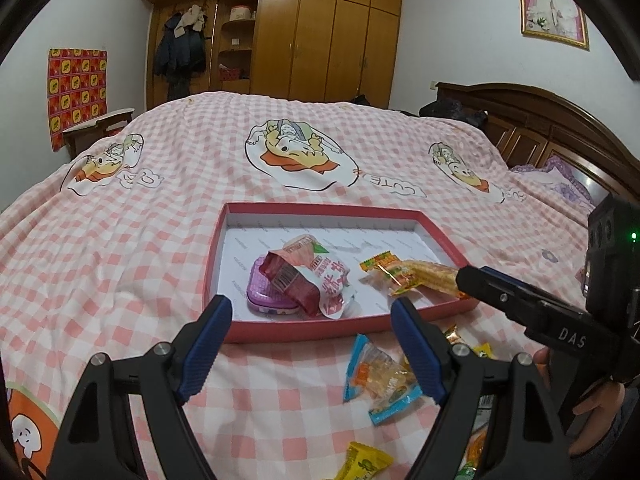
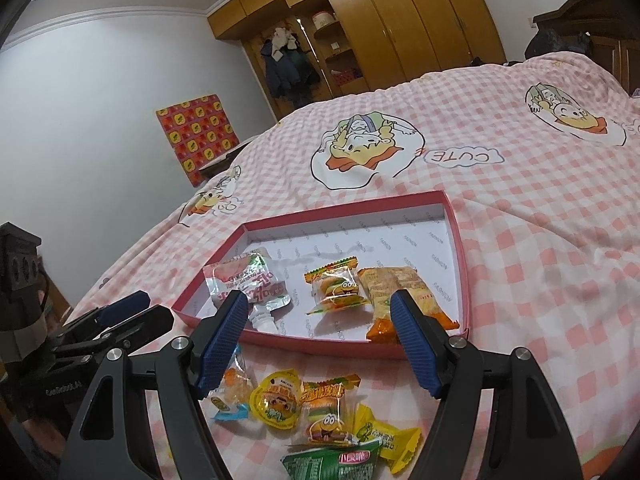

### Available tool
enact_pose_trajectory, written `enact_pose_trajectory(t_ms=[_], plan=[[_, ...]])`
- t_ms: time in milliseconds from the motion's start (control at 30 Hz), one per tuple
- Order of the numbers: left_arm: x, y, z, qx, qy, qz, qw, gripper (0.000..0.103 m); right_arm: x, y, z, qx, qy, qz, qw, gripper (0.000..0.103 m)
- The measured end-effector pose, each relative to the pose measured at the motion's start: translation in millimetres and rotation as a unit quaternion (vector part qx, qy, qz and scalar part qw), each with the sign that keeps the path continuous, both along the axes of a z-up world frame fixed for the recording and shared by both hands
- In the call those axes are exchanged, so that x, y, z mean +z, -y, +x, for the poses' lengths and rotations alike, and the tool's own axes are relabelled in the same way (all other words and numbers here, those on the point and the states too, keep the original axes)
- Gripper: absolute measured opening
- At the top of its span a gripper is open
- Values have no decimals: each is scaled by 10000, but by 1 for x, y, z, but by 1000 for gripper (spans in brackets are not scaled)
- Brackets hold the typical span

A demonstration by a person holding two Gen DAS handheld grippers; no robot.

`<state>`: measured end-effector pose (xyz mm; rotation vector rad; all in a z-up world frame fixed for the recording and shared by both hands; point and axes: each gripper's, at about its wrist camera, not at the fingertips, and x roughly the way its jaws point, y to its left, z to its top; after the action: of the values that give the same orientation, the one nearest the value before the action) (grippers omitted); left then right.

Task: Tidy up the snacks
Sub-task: 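Grasp the clear blue-edged candy with the left gripper while the right gripper grasps a yellow-orange stick packet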

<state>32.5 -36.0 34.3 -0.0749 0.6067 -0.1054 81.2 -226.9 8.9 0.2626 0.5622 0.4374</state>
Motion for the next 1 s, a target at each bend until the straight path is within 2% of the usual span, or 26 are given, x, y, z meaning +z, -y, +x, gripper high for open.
enact_pose_trajectory(t_ms=[200, 567, 667, 800, 900, 1000], plan=[[-3, 5, -8, -93, -114, 44, 9999, 85, -2, 7, -11, -45, -33, -7, 10000, 75], [-26, 31, 0, -553, -614, -212, 9964, 85, -17, 20, -25, -451, -381, -729, 9956, 75], [-36, 41, 4, -599, -737, -38, 9955, 85, -25, 30, -35, -670, -518, -962, 9918, 75], [-47, 45, 6, -556, -876, 93, 9946, 85, -28, 40, -40, -566, -542, -730, 9942, 75], [-49, 44, 5, -557, -851, 27, 9948, 83, -29, 29, -37, -310, -531, -811, 9948, 74], [-49, 42, 3, -578, -792, -59, 9952, 72, -25, 8, -35, 28, -389, -1079, 9934, 73]])
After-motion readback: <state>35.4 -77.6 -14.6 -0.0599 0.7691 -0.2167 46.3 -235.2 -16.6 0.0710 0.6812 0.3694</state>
